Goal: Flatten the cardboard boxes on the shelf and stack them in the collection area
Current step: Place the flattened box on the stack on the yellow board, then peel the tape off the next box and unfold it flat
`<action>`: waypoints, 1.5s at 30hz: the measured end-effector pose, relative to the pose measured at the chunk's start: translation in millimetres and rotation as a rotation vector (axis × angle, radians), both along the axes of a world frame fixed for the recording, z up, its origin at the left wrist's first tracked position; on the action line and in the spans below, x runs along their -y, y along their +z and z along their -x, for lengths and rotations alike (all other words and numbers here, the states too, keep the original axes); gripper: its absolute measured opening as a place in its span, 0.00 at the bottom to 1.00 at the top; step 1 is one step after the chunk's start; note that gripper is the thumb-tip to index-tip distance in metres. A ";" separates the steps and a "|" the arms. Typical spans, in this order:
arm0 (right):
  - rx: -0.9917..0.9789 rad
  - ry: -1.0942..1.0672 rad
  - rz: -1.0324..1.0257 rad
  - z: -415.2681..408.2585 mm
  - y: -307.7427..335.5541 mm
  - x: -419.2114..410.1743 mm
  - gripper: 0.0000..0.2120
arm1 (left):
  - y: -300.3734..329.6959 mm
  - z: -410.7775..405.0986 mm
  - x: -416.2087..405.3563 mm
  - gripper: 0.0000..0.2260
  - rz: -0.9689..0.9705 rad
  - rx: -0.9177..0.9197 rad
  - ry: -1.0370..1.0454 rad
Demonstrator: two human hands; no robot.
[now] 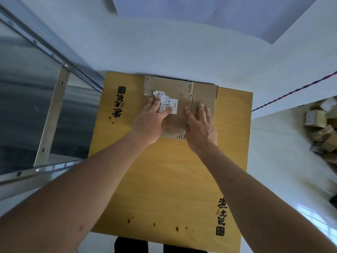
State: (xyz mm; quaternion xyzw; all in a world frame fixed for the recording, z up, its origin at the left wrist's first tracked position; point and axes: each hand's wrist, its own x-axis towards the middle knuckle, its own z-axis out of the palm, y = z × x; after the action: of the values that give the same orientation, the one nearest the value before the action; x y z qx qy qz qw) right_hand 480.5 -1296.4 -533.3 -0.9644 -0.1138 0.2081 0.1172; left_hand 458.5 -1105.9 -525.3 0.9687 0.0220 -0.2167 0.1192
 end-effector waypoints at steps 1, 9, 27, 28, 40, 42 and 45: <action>-0.008 0.004 0.002 -0.8 1.3 0.0 0.33 | 1.0 -1.3 -0.3 0.27 -0.007 -0.017 -0.005; -0.020 -0.019 -0.064 -1.6 35.5 -5.6 0.30 | 44.4 -6.9 0.2 0.31 -0.004 -0.099 -0.031; 0.165 0.025 -0.141 103.3 211.0 -42.7 0.26 | 211.8 107.4 -36.9 0.26 -0.056 0.276 -0.141; 0.189 0.027 -0.142 114.1 223.6 -45.8 0.26 | 222.8 118.5 -41.0 0.27 -0.065 0.298 -0.149; 0.431 0.080 -0.153 229.0 347.1 -64.0 0.28 | 344.7 241.1 -68.6 0.28 -0.085 0.500 -0.146; 0.458 0.103 -0.177 244.1 367.1 -67.0 0.28 | 363.1 260.9 -71.4 0.28 -0.088 0.525 -0.126; 0.508 0.161 -0.196 269.5 397.3 -71.4 0.28 | 390.7 293.9 -73.0 0.28 -0.102 0.564 -0.078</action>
State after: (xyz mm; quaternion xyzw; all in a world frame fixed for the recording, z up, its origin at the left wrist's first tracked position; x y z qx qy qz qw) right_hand 211.0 -1225.0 -136.1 -0.9575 -0.2353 -0.0438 0.1608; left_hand 164.6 -1032.9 -134.7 0.9955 -0.0385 0.0584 0.0635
